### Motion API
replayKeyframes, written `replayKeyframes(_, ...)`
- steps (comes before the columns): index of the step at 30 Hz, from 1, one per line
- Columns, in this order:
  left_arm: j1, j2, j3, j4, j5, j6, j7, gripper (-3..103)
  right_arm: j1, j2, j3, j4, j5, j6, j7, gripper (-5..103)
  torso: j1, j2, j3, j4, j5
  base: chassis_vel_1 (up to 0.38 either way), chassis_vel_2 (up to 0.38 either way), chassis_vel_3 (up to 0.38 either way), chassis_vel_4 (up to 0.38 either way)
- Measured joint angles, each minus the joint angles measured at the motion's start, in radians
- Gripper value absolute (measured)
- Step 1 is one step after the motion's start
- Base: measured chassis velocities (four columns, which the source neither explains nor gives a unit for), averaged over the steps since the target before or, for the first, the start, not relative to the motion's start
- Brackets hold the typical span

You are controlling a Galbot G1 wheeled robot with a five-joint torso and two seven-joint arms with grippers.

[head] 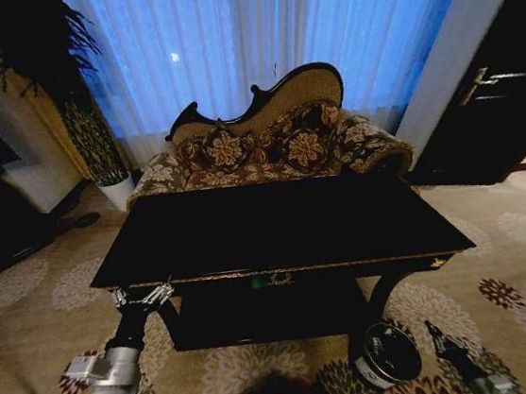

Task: Move to the front of the table and place the trash on the table into the trash bin.

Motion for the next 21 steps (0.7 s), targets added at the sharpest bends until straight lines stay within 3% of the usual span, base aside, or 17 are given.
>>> replayKeyframes(21, 0.016, -0.006, 0.021, -0.009, 0.018, -0.001, -0.002, 100, 0.115, 0.056, -0.09, -0.145, -0.102, 0.0, 0.073, 2, 0.0, 0.0, 0.0, 0.0, 0.0002, 0.0, 0.0, 0.0, 0.0)
